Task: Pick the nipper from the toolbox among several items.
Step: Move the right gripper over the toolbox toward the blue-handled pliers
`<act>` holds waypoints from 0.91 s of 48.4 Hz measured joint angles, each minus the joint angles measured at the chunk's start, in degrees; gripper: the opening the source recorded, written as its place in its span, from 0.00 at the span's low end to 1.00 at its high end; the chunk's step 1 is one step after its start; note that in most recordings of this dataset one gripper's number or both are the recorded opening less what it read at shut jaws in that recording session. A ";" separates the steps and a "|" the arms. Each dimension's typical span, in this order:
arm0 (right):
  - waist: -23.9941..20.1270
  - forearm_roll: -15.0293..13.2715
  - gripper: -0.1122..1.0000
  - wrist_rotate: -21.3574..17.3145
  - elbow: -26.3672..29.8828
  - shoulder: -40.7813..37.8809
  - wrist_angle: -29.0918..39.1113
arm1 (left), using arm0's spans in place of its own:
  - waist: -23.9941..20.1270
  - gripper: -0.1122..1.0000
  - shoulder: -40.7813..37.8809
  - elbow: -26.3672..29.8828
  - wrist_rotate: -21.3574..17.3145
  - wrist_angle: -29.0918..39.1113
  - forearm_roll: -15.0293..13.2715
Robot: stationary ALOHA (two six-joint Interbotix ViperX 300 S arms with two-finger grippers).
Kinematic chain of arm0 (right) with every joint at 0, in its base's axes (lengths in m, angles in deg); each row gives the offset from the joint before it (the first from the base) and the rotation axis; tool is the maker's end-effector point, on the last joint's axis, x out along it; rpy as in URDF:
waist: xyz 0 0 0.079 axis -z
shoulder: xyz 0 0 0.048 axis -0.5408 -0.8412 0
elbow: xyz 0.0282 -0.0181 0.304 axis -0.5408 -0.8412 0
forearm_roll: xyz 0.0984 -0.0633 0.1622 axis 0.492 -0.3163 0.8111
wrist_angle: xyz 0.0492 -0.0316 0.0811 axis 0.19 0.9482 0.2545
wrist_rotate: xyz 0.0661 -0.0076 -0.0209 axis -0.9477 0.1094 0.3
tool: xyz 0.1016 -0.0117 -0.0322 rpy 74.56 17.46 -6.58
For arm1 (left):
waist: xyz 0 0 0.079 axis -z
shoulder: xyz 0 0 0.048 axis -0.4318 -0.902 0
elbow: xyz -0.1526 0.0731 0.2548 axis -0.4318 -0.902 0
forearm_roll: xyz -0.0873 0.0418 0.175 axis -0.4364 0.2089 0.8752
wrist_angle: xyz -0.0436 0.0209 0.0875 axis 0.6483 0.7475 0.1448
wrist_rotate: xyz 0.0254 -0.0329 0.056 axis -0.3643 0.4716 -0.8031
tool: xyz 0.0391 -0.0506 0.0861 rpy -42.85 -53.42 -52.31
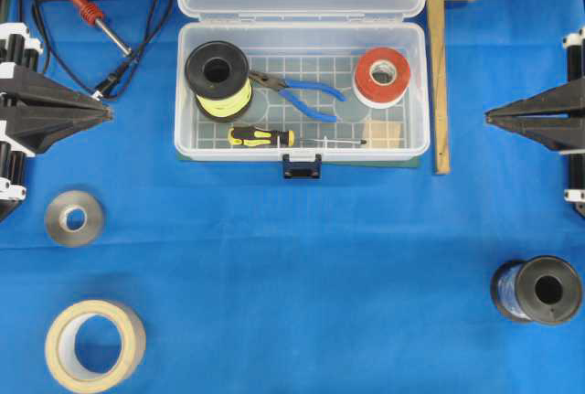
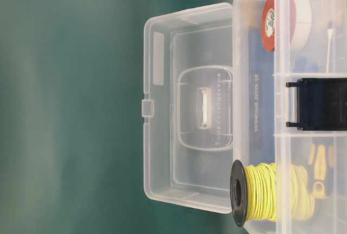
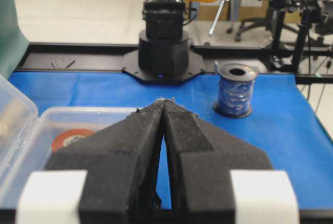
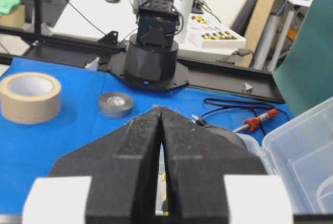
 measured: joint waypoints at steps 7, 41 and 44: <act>1.85 0.97 0.10 -1.58 2.72 -1.76 4.75 | 0.09 0.10 -0.26 -0.09 -0.09 1.23 -1.76; 12.92 -2.46 0.82 -1.85 43.59 -45.88 54.32 | -0.26 0.10 -0.26 0.00 0.00 1.67 -2.02; 13.01 -3.69 0.79 -1.85 46.05 -48.78 56.25 | -0.26 0.10 -0.26 0.00 0.00 1.67 -2.02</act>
